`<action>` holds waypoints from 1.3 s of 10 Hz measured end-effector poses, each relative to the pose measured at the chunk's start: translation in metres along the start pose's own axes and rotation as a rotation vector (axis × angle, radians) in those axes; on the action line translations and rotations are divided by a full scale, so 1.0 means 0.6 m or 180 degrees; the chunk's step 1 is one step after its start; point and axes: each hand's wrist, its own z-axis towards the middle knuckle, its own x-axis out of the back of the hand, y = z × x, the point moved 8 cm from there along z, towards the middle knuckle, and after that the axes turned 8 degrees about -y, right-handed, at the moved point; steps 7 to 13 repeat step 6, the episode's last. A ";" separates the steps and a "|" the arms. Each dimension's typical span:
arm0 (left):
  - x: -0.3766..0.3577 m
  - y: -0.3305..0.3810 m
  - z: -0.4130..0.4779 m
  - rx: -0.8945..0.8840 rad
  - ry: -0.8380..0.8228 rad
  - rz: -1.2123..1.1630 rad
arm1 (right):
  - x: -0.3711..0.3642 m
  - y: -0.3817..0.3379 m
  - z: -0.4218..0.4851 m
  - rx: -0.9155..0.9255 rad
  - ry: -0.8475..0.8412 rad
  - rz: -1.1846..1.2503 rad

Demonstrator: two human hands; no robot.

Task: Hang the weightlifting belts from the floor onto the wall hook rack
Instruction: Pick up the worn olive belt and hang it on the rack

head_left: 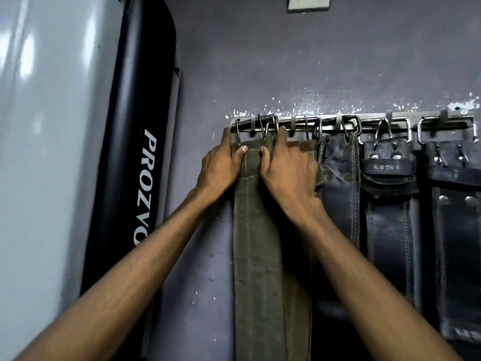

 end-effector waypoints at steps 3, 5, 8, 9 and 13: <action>0.007 0.014 -0.049 0.0136 -0.0343 0.0112 | 0.041 0.000 -0.064 0.0422 -0.0243 0.0593; 0.029 0.063 -0.157 0.0124 -0.0854 0.0117 | 0.116 0.006 -0.135 0.0272 -0.0442 0.0843; 0.059 0.099 -0.212 0.0164 -0.0961 0.0094 | 0.164 0.024 -0.180 0.0061 -0.0504 0.0852; 0.059 0.099 -0.212 0.0164 -0.0961 0.0094 | 0.164 0.024 -0.180 0.0061 -0.0504 0.0852; 0.059 0.099 -0.212 0.0164 -0.0961 0.0094 | 0.164 0.024 -0.180 0.0061 -0.0504 0.0852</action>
